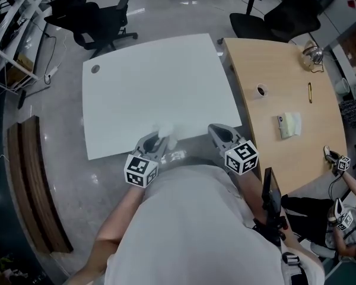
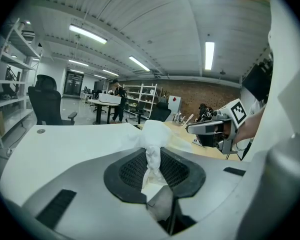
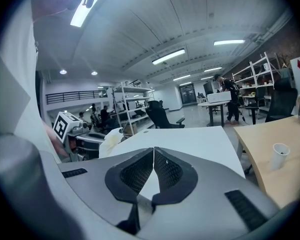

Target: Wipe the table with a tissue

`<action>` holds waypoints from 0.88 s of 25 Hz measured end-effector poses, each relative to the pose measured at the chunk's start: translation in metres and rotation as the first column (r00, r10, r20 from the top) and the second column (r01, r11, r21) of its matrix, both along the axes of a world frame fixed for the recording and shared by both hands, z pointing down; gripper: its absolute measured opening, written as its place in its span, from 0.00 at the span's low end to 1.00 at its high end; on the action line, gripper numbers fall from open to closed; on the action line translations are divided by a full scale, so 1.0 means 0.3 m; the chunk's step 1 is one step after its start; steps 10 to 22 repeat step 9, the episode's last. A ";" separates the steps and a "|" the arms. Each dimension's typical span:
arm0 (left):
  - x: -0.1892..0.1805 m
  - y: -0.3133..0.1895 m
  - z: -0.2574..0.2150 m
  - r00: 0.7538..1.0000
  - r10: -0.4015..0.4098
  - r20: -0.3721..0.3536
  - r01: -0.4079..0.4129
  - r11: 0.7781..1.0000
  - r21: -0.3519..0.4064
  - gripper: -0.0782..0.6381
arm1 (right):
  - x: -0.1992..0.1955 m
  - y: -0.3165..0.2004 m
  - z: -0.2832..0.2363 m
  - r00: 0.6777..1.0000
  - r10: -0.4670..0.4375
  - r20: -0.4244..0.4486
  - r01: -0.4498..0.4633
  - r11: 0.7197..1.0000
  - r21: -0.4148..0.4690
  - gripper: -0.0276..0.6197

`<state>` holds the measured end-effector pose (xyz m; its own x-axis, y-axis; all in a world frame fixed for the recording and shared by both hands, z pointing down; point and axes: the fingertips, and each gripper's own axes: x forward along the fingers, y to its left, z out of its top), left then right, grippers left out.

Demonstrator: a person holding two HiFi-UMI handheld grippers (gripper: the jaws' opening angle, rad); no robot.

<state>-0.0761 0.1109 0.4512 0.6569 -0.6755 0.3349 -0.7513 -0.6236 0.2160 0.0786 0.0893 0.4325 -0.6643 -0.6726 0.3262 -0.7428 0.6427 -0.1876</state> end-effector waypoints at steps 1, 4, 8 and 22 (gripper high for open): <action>0.000 -0.002 -0.001 1.000 0.002 -0.001 -0.002 1.000 0.000 0.20 | 0.000 0.000 0.001 1.000 0.002 -0.001 -0.002 1.000 -0.002 0.07; 0.001 -0.005 -0.001 1.000 0.009 -0.001 -0.009 1.000 0.000 0.20 | -0.004 -0.002 0.005 1.000 0.001 -0.004 -0.001 1.000 -0.004 0.07; 0.004 0.003 0.012 1.000 0.011 0.000 -0.011 1.000 -0.007 0.20 | -0.012 0.006 0.011 1.000 -0.010 -0.012 0.010 1.000 -0.006 0.07; 0.004 0.005 0.015 1.000 0.012 0.001 -0.012 1.000 -0.009 0.20 | -0.014 0.008 0.011 1.000 -0.013 -0.014 0.013 1.000 -0.006 0.07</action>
